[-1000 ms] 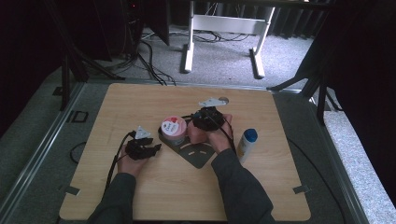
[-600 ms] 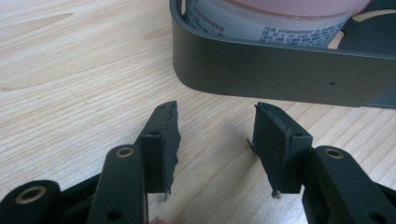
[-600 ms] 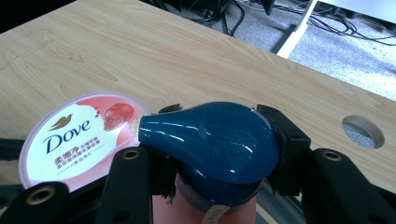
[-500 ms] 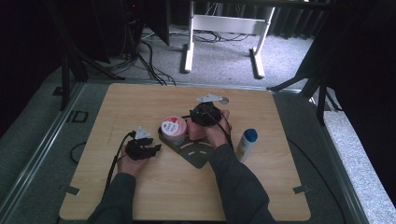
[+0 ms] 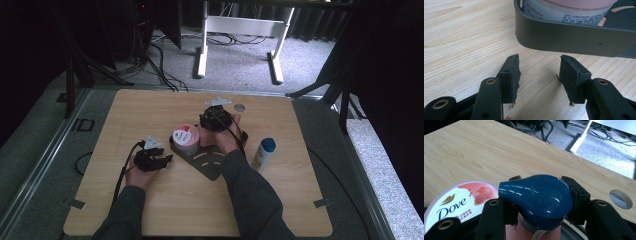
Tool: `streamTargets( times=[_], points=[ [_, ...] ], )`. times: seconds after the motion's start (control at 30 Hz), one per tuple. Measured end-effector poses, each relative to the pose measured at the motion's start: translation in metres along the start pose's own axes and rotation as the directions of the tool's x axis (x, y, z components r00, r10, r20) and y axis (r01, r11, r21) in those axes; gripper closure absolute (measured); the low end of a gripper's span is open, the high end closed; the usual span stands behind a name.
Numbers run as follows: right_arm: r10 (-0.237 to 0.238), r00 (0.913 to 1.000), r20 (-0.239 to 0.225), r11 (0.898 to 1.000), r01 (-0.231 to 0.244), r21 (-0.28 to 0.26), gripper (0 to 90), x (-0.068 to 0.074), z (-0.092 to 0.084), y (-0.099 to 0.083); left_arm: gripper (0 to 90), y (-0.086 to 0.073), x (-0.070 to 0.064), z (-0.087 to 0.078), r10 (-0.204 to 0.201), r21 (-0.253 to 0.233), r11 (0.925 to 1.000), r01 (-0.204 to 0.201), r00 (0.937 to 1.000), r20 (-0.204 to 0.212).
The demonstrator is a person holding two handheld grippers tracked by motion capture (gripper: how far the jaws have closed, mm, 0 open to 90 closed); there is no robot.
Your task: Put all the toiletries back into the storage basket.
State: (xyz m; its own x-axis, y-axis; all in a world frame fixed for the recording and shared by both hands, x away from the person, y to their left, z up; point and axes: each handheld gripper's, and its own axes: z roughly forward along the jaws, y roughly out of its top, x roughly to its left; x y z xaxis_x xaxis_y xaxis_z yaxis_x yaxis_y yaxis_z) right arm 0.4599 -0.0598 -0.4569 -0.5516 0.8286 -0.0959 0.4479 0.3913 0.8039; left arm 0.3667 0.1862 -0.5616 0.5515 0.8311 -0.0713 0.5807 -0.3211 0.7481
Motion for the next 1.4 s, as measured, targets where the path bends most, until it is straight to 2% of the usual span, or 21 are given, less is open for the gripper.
streamTargets(
  times=[0.43,0.77,1.03,1.4],
  points=[
    [0.004,0.9998,0.018,1.000,-0.004,-0.010,51.8,-0.003,0.008,0.004,50.7,0.000,0.000,0.000,-0.001,0.000,1.0000,0.001,1.0000,0.002],
    [-0.010,0.9995,0.031,1.000,0.010,-0.010,51.7,-0.001,0.014,0.008,50.6,0.000,0.000,0.000,0.001,-0.002,1.0000,-0.001,1.0000,0.005],
    [0.000,0.9995,0.033,1.000,0.001,-0.016,51.7,-0.001,0.013,0.007,50.6,0.000,0.000,0.000,0.002,0.000,1.0000,-0.002,1.0000,0.003],
    [-0.026,0.9991,0.032,0.999,0.027,-0.020,51.2,0.002,0.008,0.000,50.6,0.000,-0.001,0.000,0.004,0.004,1.0000,-0.004,1.0000,0.000]
  ],
)
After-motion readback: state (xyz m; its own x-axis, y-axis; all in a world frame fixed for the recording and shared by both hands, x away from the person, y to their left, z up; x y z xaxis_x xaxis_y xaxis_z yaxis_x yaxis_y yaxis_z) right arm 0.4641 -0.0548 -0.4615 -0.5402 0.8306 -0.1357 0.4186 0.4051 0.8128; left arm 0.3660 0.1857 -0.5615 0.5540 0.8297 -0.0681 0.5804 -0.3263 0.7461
